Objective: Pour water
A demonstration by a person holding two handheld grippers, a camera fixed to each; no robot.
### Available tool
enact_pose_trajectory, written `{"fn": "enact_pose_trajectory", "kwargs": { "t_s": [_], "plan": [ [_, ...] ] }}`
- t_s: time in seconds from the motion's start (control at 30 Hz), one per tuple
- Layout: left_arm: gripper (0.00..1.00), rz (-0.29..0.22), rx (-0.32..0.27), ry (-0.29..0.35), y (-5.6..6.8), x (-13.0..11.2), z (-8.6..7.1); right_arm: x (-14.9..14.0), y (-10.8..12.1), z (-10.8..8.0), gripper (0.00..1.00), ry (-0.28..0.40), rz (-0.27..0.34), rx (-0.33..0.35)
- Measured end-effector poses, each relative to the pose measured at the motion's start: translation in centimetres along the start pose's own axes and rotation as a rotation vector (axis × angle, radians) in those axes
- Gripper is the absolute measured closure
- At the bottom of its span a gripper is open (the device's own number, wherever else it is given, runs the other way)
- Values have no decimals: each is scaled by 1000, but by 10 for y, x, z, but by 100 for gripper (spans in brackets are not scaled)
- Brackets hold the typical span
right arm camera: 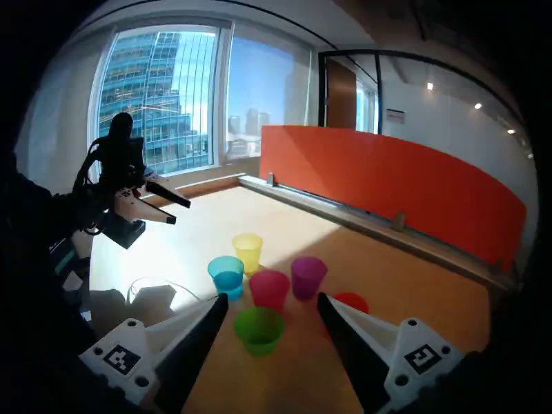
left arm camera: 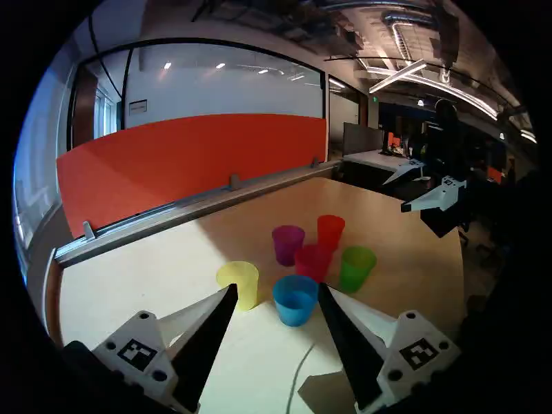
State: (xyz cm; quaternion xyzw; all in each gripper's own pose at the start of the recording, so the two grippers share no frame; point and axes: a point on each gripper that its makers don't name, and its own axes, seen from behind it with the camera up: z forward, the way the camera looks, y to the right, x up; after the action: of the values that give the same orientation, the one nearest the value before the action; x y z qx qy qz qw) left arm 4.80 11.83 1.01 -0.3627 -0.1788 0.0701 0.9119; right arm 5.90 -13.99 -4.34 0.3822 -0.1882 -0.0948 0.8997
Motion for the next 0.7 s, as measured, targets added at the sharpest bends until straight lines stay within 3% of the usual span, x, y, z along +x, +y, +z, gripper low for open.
{"fn": "enact_pose_trajectory", "kwargs": {
  "t_s": [0.7],
  "plan": [
    [14,65,-55,-114,25,-58,38,-64,-1,31,0,-93,-39,9]
  ]
}}
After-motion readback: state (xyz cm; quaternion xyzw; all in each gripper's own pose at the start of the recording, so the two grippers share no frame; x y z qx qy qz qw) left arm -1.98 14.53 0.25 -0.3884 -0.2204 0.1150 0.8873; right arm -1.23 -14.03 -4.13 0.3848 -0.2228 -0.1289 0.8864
